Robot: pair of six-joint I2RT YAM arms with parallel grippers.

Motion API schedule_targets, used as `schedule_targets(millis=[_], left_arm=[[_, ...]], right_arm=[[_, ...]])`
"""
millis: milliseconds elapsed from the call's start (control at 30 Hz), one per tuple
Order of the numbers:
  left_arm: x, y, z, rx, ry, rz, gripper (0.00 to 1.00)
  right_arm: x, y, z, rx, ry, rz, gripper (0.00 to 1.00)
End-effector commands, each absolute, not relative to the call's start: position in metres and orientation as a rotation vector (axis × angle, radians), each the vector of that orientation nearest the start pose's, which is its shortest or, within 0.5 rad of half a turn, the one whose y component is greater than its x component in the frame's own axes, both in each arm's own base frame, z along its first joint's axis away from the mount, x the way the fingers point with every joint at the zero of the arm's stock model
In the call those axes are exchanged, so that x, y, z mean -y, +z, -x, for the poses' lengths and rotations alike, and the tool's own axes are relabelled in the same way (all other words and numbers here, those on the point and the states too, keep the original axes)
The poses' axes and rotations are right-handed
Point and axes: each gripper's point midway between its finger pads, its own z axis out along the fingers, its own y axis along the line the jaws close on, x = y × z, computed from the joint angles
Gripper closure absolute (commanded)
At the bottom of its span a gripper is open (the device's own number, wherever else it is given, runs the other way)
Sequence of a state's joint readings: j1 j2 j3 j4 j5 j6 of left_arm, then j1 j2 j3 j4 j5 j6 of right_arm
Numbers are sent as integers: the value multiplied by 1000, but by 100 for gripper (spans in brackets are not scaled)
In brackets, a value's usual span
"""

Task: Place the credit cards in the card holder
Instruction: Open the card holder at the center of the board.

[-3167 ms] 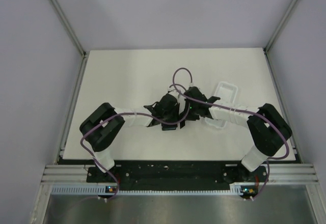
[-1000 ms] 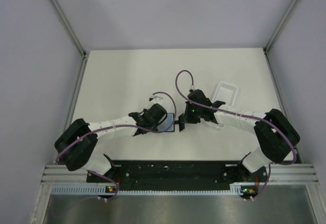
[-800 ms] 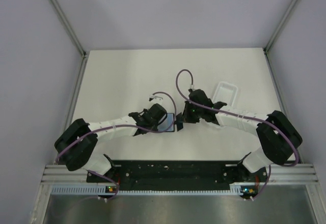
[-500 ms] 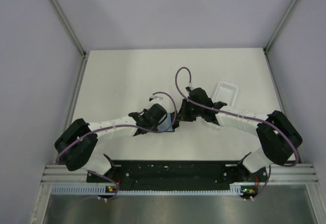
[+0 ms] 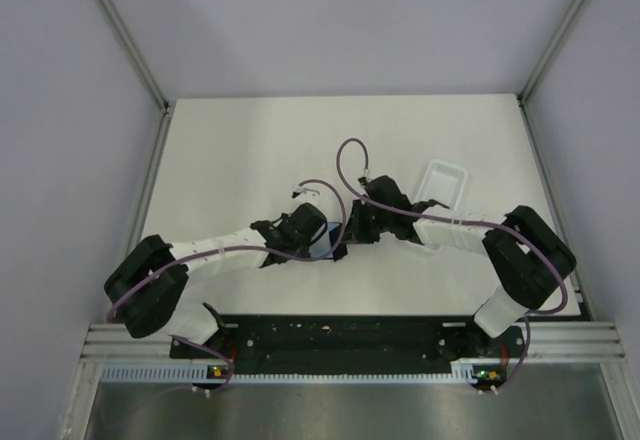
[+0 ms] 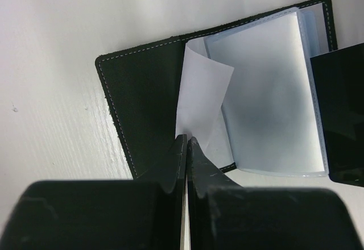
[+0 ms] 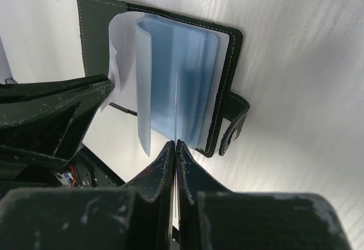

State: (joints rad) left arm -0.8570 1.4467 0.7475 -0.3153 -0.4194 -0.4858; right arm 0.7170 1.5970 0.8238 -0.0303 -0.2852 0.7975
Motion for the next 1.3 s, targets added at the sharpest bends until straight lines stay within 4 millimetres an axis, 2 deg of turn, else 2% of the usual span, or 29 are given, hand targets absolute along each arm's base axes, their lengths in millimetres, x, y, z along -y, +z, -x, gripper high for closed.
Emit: schedule_targets(millis=[0, 167, 467, 700, 1067, 1267], left_arm=[[208, 62, -252, -2367, -117, -250, 100], [214, 87, -254, -2300, -206, -231, 100], [211, 129, -254, -2184, -297, -179, 100], [205, 132, -252, -2174, -296, -157, 100], [204, 128, -249, -2175, -310, -150, 100], [212, 124, -248, -2164, -362, -168, 97]], right_arm=[[-331, 76, -248, -2529, 1110, 65, 100], [-334, 72, -248, -2534, 1132, 56, 100], [-346, 86, -245, -2474, 1256, 67, 100], [-363, 94, -242, -2448, 1318, 105, 100], [-389, 68, -244, -2520, 1283, 99, 100], [-390, 59, -243, -2550, 1221, 96, 100]])
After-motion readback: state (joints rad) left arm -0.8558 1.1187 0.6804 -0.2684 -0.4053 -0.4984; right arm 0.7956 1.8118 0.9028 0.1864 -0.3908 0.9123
